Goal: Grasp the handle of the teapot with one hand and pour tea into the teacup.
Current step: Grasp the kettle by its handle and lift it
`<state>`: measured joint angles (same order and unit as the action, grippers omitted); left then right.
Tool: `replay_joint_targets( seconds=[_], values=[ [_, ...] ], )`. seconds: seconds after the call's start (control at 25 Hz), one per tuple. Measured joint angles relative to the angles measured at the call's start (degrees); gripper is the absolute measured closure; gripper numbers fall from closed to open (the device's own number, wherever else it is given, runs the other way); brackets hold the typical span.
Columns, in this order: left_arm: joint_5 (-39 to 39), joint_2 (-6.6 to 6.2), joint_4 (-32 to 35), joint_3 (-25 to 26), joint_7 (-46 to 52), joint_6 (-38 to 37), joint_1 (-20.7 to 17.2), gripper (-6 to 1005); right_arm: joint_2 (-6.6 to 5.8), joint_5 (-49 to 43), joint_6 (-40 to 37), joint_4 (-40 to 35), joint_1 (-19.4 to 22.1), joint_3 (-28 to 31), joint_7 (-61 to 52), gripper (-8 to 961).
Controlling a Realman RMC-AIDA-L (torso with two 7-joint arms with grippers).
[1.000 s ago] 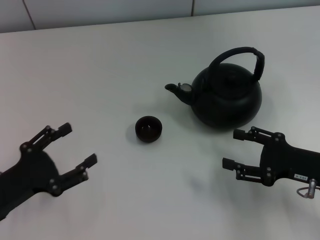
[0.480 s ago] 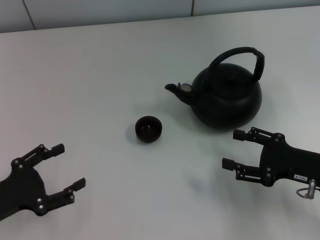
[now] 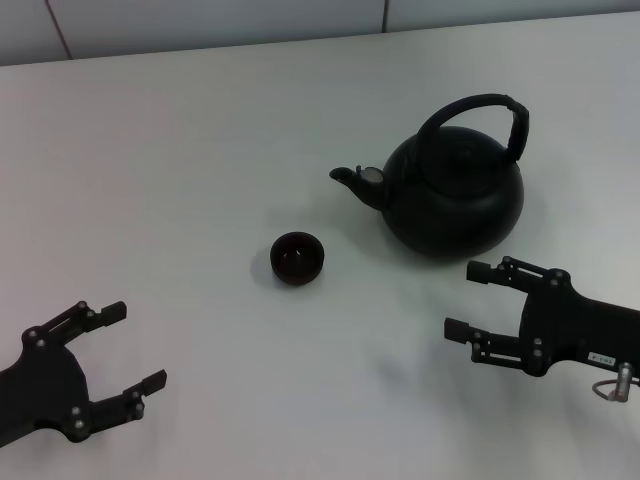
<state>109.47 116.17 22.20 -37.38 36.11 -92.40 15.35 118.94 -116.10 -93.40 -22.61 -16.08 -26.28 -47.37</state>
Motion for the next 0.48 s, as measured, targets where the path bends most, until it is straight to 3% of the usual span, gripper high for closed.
replay_joint_targets(
  seconds=[0.2, 0.48],
  values=[
    [0.1, 0.25, 0.0, 0.2, 0.0, -0.1, 0.0, 136, 0.20, 0.0, -0.6, 1.5, 0.4, 0.9, 2.1, 164],
    [-0.1, 0.37, 0.0, 0.5, 0.4, -0.3, 0.1, 136, 0.24, 0.8, -2.6, 9.7, 1.2, 13.5, 11.7, 164]
  ],
)
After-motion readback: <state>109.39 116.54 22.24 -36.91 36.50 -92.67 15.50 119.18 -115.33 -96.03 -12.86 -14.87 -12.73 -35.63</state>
